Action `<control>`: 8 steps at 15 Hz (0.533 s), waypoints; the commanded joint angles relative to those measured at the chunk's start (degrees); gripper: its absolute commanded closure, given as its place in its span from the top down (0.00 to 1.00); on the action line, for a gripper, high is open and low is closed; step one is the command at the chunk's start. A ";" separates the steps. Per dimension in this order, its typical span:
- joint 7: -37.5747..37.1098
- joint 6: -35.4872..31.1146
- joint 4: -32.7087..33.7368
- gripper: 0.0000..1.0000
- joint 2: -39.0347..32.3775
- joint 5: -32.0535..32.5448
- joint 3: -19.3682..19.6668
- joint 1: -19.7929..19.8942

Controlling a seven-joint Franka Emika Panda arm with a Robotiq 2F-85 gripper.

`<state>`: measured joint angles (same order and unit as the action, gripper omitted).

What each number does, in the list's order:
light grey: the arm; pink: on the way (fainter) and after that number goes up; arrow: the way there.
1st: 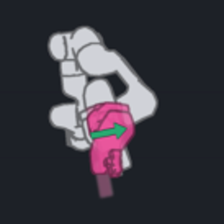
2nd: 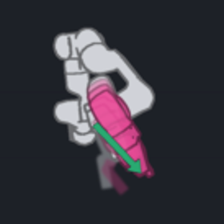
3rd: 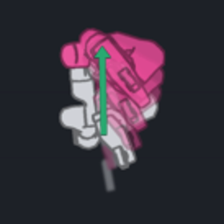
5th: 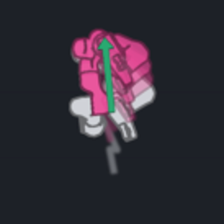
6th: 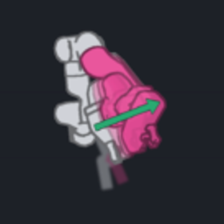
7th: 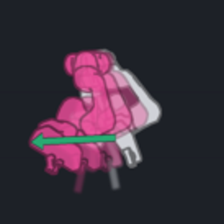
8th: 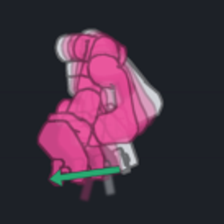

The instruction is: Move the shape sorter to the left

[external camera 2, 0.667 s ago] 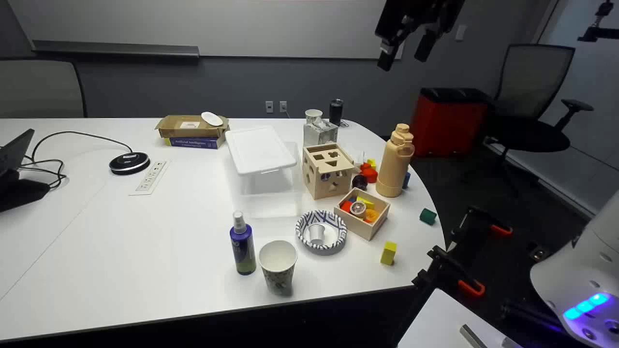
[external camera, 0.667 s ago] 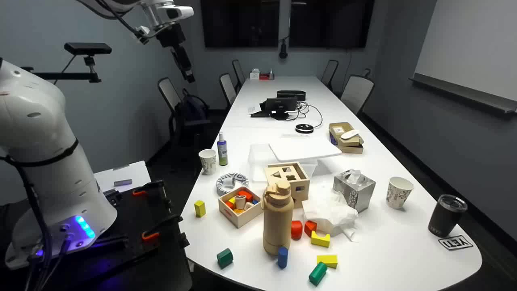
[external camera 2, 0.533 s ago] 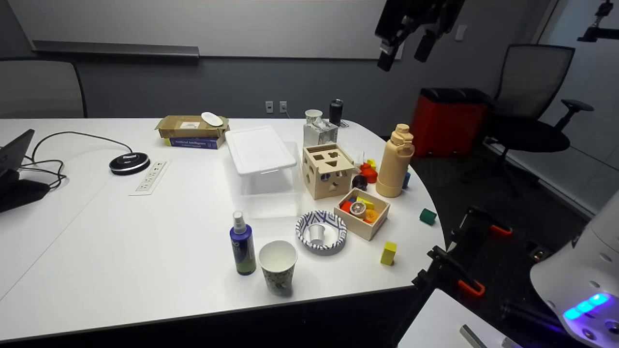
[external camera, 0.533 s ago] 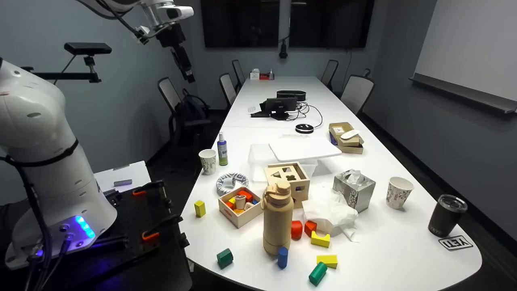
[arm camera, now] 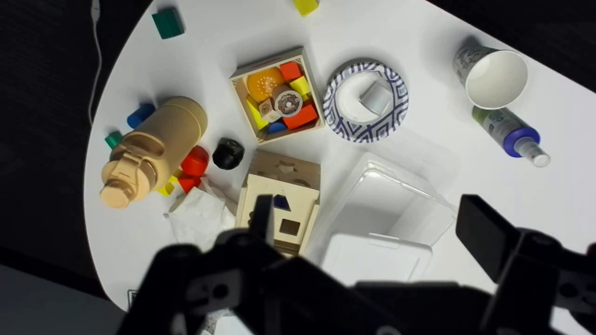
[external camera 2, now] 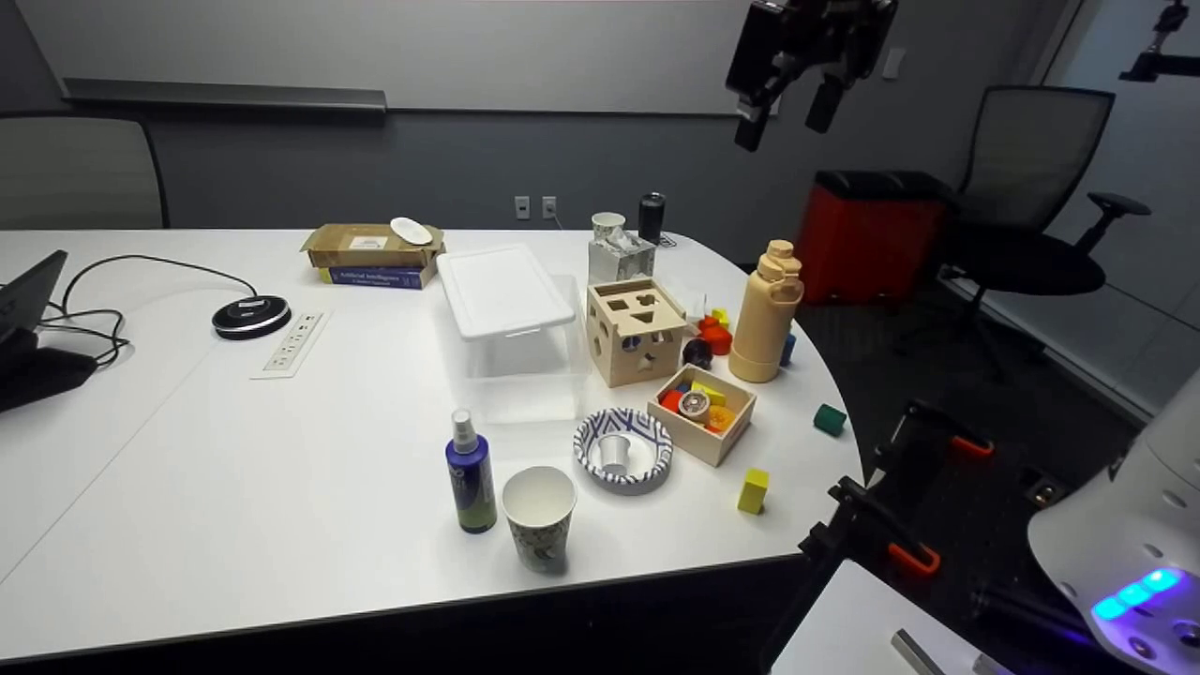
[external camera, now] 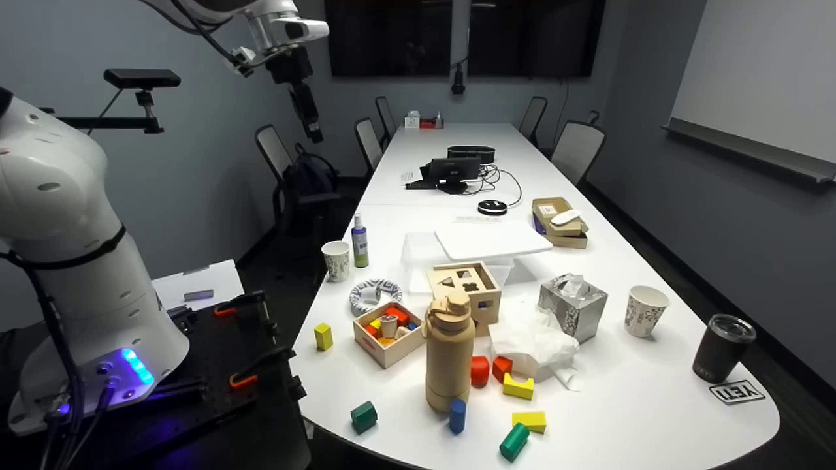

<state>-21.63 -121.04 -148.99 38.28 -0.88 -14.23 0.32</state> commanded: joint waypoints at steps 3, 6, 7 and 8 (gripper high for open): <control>-0.28 2.91 9.26 1.00 -17.54 3.50 4.57 4.89; 2.21 3.84 14.10 1.00 -27.05 4.50 7.88 5.06; 4.49 4.54 15.73 1.00 -29.78 4.05 9.22 4.62; 5.62 4.98 17.42 1.00 -32.89 4.53 10.14 4.57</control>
<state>-19.06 -119.81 -138.49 14.53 2.40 -6.46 5.40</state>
